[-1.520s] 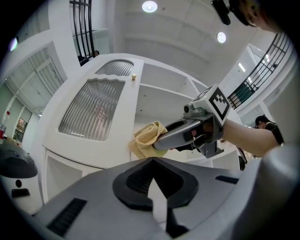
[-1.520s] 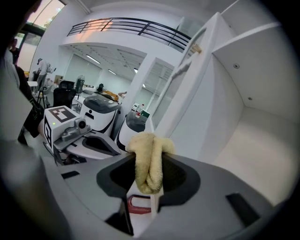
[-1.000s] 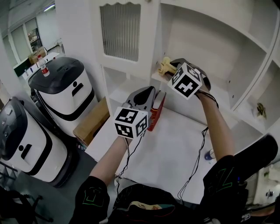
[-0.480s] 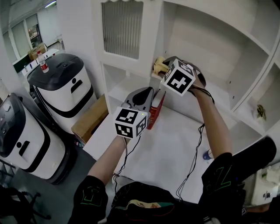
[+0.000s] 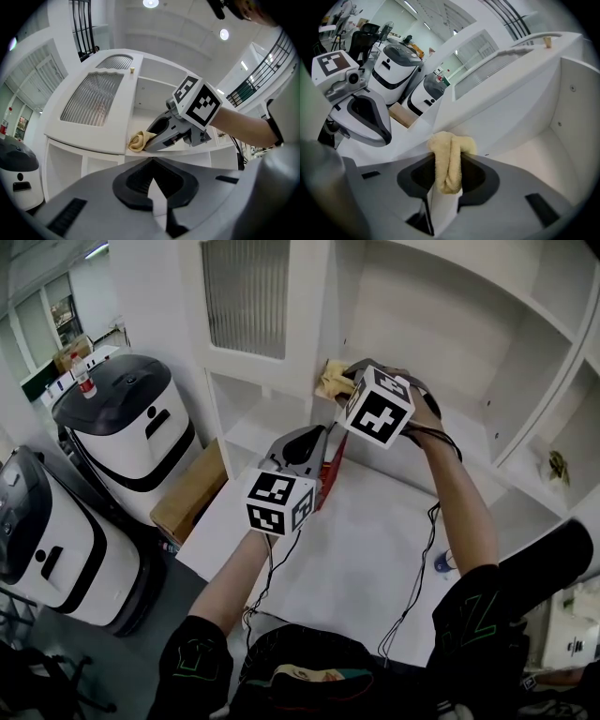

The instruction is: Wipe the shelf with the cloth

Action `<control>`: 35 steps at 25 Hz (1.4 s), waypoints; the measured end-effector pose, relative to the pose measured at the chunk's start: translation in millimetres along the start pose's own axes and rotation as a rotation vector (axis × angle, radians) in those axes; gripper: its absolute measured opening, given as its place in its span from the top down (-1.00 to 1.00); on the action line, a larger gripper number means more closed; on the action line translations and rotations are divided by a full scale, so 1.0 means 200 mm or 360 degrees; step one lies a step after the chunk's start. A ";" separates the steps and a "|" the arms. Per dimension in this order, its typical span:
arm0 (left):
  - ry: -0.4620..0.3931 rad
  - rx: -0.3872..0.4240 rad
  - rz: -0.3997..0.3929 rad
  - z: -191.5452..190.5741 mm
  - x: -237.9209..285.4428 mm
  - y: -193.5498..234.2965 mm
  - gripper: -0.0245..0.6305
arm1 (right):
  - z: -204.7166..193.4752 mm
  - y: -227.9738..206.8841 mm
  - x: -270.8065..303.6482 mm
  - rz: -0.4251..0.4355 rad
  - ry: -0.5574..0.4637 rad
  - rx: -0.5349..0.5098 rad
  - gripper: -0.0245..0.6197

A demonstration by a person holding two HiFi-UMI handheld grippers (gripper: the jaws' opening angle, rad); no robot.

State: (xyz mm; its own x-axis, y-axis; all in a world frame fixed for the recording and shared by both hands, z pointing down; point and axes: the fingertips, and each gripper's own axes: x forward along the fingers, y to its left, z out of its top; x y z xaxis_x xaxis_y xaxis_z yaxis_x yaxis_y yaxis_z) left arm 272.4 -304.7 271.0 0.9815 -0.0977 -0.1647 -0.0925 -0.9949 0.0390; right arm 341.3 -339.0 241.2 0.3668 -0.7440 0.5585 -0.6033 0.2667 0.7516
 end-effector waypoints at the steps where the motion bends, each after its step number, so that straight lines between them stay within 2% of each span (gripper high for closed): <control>1: 0.0002 0.0003 0.0000 0.00 0.00 0.00 0.93 | 0.00 0.00 0.00 -0.0007 -0.0006 0.0010 0.53; 13: 0.0045 0.0036 -0.0034 0.00 0.00 -0.05 0.93 | -0.13 0.02 -0.10 -0.0071 -0.0012 0.0077 0.53; 18: 0.0057 0.0051 -0.0089 0.00 0.01 -0.11 0.93 | -0.22 0.03 -0.17 -0.0128 0.0040 0.0092 0.53; 35: 0.0089 -0.0015 -0.0310 -0.08 0.13 -0.45 0.93 | -0.57 0.07 -0.40 -0.0242 0.0219 0.0156 0.53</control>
State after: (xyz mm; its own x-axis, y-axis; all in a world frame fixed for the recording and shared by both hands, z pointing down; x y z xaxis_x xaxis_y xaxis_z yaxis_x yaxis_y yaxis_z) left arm 309.6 -218.0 279.6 0.9885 0.0983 -0.1149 0.1014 -0.9946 0.0212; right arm 384.2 -207.1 246.8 0.5476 -0.6789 0.4892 -0.5973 0.0923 0.7967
